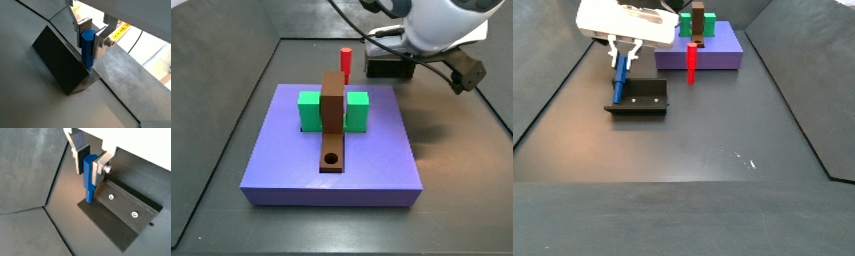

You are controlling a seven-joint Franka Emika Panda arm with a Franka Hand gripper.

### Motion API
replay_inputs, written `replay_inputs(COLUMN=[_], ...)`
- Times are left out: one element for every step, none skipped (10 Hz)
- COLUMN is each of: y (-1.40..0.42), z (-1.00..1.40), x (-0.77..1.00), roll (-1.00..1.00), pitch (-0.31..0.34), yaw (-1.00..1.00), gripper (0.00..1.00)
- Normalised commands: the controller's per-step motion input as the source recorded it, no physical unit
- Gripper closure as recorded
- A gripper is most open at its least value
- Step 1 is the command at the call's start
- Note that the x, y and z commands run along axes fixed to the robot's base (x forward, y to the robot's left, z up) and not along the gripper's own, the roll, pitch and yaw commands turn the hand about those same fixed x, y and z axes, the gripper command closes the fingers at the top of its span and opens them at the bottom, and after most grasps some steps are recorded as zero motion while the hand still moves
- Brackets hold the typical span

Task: Pick up the blue object. Move up. Place the blue object on the fixture. Regrasp the blue object. Move to above the board. Insert the blue object.
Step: Regrasp the blue object, then move to above the board.

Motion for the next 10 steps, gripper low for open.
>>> replay_inputs(y=[0.0,0.0,0.0,0.0,0.0,0.0,0.0,0.0,0.0,0.01], z=[0.0,0.0,0.0,0.0,0.0,0.0,1.4,1.4,1.4,1.4], x=[0.0,0.0,0.0,0.0,0.0,0.0,0.0,-0.02,-0.06,-0.04], roll=[0.0,0.0,0.0,0.0,0.0,0.0,0.0,0.03,-0.01,0.01], pitch=[0.0,0.0,0.0,0.0,0.0,0.0,0.0,0.032,0.051,0.039], yaw=[0.0,0.0,0.0,0.0,0.0,0.0,0.0,0.0,0.01,0.02], gripper=[1.0,1.0,1.0,1.0,1.0,1.0,1.0,1.0,1.0,1.0])
